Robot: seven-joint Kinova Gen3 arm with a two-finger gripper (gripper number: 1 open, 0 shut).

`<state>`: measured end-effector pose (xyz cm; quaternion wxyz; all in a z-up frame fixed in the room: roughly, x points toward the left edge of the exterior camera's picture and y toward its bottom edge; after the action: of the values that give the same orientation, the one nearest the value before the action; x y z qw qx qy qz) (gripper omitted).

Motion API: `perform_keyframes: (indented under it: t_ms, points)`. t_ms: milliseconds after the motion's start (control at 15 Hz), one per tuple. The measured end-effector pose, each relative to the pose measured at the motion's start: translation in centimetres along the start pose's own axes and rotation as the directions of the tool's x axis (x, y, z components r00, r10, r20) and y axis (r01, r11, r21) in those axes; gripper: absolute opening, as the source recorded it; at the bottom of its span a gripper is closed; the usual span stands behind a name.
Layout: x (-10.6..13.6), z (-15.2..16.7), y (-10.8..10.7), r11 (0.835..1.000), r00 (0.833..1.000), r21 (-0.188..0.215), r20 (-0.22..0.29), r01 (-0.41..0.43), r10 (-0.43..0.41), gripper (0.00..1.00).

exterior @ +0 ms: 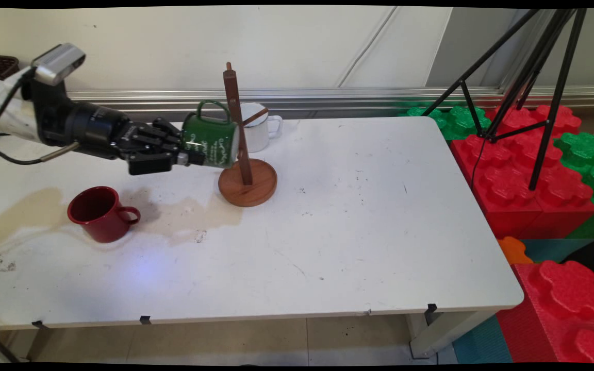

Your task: Place the picked object on the table

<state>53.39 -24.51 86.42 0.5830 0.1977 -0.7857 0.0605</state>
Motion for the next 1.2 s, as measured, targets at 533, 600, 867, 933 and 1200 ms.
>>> perform_keyframes:
  t_ms: [533,600,867,933,1200]
  points:
    - [-0.1,-4.4,-0.4,0.997,0.994,0.004,0.082,-0.076,0.075,0.0]
    - [-0.1,-4.9,-0.5,0.996,0.992,0.005,0.093,-0.085,0.084,0.0]
    - [-0.2,-6.9,-1.1,0.993,0.984,0.017,0.136,-0.118,0.115,0.0]
    - [-0.2,-7.6,-1.4,0.991,0.981,0.024,0.151,-0.129,0.124,0.0]
    - [-0.4,-10.1,-2.8,0.983,0.964,0.054,0.214,-0.173,0.158,0.0]
